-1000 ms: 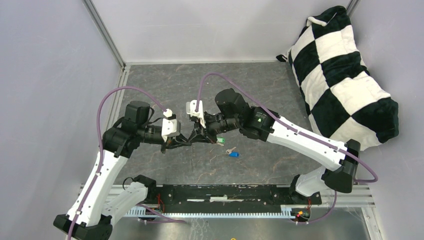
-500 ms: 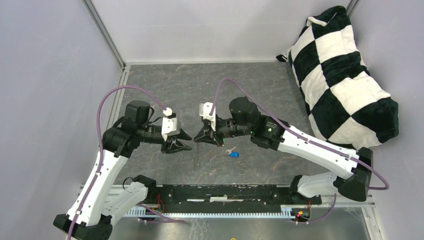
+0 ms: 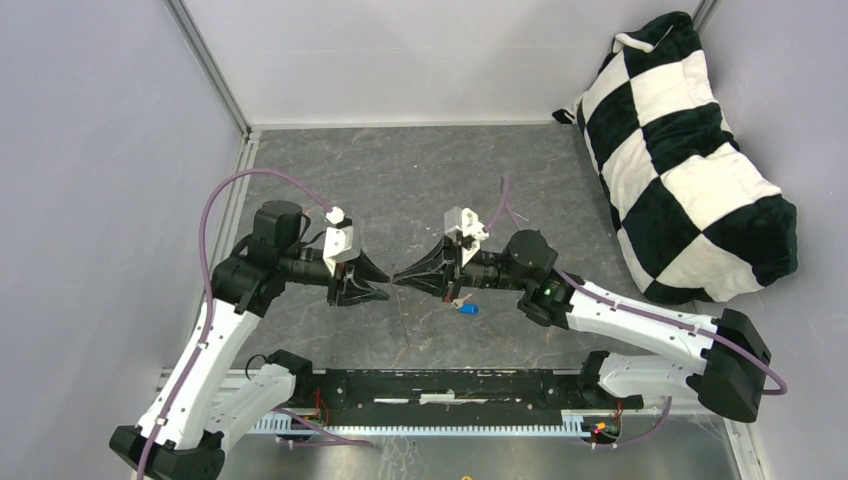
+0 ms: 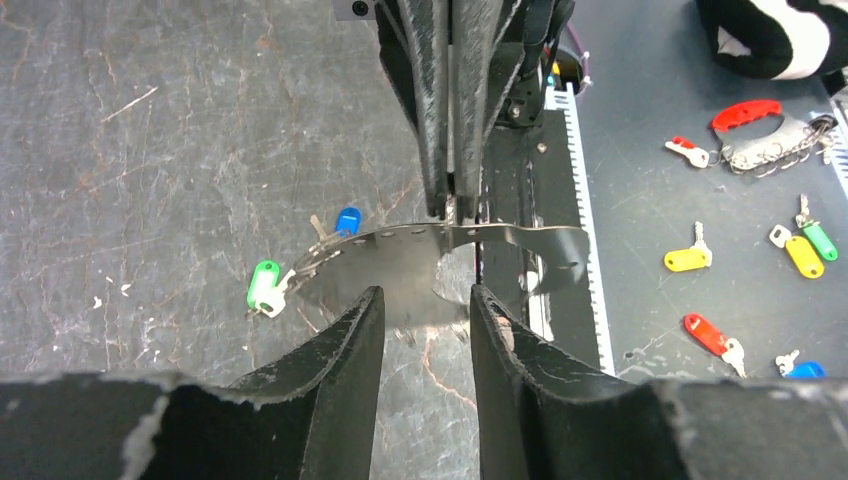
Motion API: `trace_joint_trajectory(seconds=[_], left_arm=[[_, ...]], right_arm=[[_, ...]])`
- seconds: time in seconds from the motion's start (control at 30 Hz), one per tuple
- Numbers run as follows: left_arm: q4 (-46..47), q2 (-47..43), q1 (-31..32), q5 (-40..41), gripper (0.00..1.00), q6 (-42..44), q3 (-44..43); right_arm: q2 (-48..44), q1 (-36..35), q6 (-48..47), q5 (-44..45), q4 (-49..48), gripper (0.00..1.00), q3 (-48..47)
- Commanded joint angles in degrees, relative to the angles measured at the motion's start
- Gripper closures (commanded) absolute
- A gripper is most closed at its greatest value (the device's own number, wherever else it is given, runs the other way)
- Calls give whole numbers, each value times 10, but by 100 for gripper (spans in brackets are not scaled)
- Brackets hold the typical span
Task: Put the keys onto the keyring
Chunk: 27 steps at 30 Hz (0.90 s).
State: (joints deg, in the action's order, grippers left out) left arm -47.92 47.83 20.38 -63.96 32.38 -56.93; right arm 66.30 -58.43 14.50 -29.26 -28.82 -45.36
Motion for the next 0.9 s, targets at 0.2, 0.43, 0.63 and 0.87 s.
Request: trace_joint_trajectory(seconds=[0.2, 0.43, 0.63, 0.87], left_arm=[[166, -16, 1, -72, 56, -175, 7], [228, -26, 1, -72, 56, -221, 14], [242, -30, 2, -72, 56, -232, 16], [241, -36, 2, -64, 63, -229, 23]], right_arm=[[11, -3, 71, 21, -228, 99, 20], [24, -12, 86, 38, -277, 99, 35], [27, -19, 88, 56, -300, 99, 49], [20, -19, 88, 60, -315, 99, 62]])
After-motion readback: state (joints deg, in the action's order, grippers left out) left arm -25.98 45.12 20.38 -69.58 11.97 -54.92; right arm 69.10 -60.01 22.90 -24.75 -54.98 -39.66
